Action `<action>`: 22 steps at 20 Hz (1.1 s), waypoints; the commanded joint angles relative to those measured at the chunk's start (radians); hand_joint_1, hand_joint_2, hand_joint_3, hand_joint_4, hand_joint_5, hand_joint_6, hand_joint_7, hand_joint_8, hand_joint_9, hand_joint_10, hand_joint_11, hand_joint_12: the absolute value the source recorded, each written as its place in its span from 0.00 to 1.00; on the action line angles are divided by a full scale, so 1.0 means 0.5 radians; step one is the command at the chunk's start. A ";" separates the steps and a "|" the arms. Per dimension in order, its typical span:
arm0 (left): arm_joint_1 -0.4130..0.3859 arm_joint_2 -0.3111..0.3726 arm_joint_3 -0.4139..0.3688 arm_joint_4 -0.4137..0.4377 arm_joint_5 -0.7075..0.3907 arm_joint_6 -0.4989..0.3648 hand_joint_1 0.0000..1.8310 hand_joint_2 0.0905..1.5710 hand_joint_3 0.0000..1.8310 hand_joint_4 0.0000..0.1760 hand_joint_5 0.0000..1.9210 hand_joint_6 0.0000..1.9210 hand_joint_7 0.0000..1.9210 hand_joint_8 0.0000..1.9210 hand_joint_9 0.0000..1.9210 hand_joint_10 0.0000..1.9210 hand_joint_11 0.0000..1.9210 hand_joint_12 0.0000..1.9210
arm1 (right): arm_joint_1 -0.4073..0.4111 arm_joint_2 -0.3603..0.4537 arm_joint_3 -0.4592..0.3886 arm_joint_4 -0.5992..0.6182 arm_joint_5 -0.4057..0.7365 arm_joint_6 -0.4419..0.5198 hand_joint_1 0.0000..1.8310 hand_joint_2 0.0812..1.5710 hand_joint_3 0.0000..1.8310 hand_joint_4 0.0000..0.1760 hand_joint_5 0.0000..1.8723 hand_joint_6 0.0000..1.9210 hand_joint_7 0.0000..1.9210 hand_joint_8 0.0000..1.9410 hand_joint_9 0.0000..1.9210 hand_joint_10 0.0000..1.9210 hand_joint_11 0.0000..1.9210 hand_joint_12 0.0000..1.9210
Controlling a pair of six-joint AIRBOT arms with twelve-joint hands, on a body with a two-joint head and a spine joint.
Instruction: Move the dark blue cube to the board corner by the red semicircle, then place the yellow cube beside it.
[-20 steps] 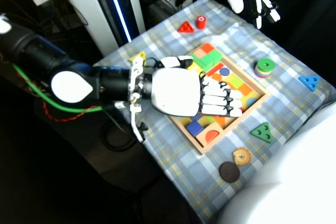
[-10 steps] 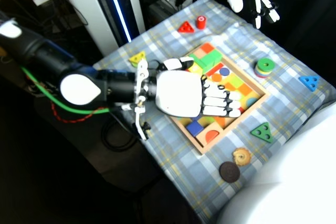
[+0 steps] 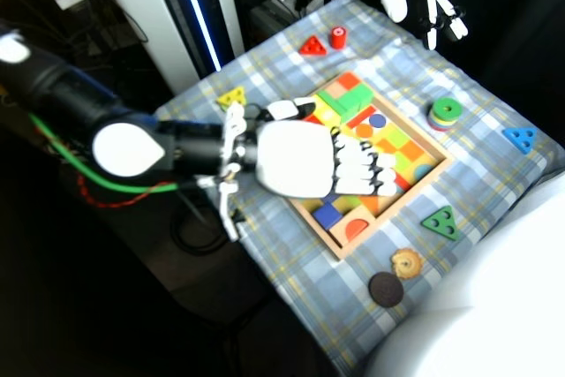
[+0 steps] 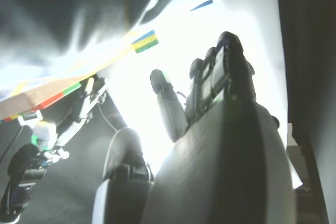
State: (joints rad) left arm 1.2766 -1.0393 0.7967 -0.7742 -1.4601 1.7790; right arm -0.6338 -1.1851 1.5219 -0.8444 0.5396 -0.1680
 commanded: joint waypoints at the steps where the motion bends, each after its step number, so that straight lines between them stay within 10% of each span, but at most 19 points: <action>1: -0.012 -0.001 0.009 0.076 -0.218 -0.010 0.04 0.86 0.00 0.32 0.29 0.00 0.06 0.00 0.00 0.00 0.00 0.00 | 0.011 0.018 -0.002 0.046 0.039 -0.014 0.00 0.57 0.00 0.22 0.19 0.00 0.00 0.00 0.00 0.00 0.00 0.00; 4: -0.012 -0.001 0.008 0.074 -0.217 -0.010 0.02 0.86 0.00 0.26 0.29 0.00 0.05 0.00 0.00 0.00 0.00 0.00 | 0.020 0.028 -0.037 0.047 -0.009 -0.087 0.00 0.56 0.00 0.45 0.18 0.00 0.00 0.00 0.00 0.00 0.00 0.00; 7: -0.012 0.000 0.008 0.074 -0.217 -0.010 0.01 0.85 0.00 0.44 0.28 0.00 0.05 0.00 0.00 0.00 0.00 0.00 | 0.022 0.058 -0.045 0.047 -0.028 -0.096 0.00 0.55 0.00 0.64 0.17 0.00 0.00 0.00 0.00 0.00 0.00 0.00; 13: -0.012 0.003 0.007 0.074 -0.219 -0.010 0.00 0.85 0.00 0.46 0.28 0.00 0.06 0.00 0.00 0.00 0.00 0.00 | 0.024 0.152 -0.099 0.097 -0.068 -0.153 0.00 0.55 0.00 0.30 0.19 0.01 0.00 0.00 0.00 0.00 0.00 0.00; 22: -0.011 0.003 0.004 0.072 -0.220 -0.010 0.01 0.85 0.00 0.41 0.29 0.00 0.06 0.00 0.00 0.00 0.00 0.00 | 0.050 0.237 -0.153 0.146 -0.136 -0.278 0.00 0.54 0.00 0.45 0.17 0.00 0.00 0.00 0.00 0.00 0.00 0.00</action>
State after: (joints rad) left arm 1.2766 -1.0393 0.7967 -0.7780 -1.4544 1.7790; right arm -0.6254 -1.0691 1.4471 -0.8074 0.4164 -0.3023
